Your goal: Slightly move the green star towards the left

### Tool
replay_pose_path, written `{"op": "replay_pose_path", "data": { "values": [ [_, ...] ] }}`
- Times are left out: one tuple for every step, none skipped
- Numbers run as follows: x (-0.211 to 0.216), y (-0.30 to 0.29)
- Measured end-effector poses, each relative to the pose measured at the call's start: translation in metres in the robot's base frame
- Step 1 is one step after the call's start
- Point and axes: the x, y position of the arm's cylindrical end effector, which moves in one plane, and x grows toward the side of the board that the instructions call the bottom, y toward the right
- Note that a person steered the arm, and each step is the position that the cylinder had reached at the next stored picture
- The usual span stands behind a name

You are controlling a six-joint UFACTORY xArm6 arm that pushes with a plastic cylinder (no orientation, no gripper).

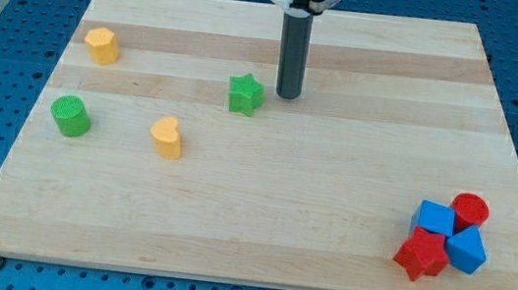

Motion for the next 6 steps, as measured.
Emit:
{"op": "replay_pose_path", "data": {
  "values": [
    [0.026, -0.010],
    [0.042, -0.029],
    [0.056, -0.073],
    [0.065, -0.110],
    [0.033, -0.121],
    [-0.021, -0.060]
  ]
}}
